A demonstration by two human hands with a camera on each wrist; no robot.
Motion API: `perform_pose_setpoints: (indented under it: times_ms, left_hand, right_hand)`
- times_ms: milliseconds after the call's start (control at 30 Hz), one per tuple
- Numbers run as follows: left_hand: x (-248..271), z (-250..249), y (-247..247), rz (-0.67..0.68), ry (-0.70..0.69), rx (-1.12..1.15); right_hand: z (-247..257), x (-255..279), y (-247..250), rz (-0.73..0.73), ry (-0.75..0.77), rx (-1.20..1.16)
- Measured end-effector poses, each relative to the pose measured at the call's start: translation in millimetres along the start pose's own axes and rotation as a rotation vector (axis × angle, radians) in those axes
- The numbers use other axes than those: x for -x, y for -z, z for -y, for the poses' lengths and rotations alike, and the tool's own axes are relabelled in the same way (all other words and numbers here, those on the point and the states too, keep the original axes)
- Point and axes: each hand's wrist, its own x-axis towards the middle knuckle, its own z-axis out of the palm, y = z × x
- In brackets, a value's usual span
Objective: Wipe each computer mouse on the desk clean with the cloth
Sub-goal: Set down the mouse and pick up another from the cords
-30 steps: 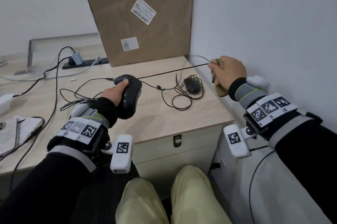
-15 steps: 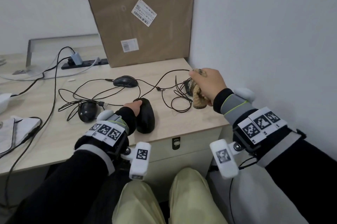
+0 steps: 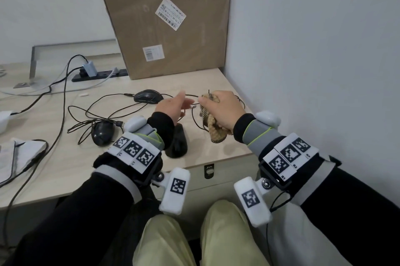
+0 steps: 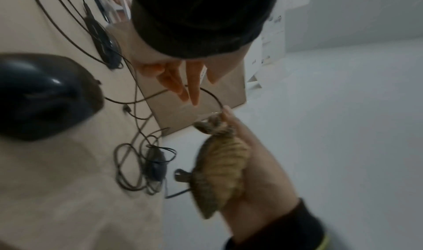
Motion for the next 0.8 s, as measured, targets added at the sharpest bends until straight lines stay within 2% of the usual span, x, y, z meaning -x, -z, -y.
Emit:
perform_pose_setpoints:
  times_ms: [67,133,200,267,333,400,500,600,700,800]
  left_hand:
    - [0.0,-11.7,-3.7,0.107,0.063,0.108]
    - [-4.6,-15.8,-5.7,0.126,0.078,0.182]
    - [-6.9,-18.9,-2.9,0.094,0.086,0.245]
    - [-11.7,-19.6,6.3,0.074,0.105,0.422]
    - [-16.8,-18.9,20.6,0.065,0.133,0.606]
    - [-25.0,-17.7,34.8,-0.006,0.157,0.695]
    - [-35.3,-20.6,53.3,-0.123,0.199,0.665]
    - [-40.6,-19.7,64.6,-0.201,0.248,0.565]
    - [-35.9,-14.1,59.7,-0.198,0.160,0.399]
    - [-22.5,-16.8,40.6,-0.111,0.070,0.328]
  right_hand:
    - [5.6,4.8,-5.5,0.073,0.039,0.052]
    - [6.8,7.2,-9.9,0.141,0.061,0.122]
    - [5.2,6.9,-7.2,0.152,0.078,0.265]
    - [2.0,3.5,3.5,0.138,0.115,0.403]
    - [-4.1,-0.2,19.1,0.116,0.137,0.488]
    - [-14.9,-5.5,37.5,0.064,0.119,0.535]
    - [-28.1,-15.5,62.6,-0.037,0.054,0.533]
    - [-34.9,-25.8,82.6,-0.178,-0.043,0.397]
    - [-33.8,-32.2,86.8,-0.296,-0.112,0.181]
    - [-14.9,-32.2,77.1,-0.315,-0.109,0.045]
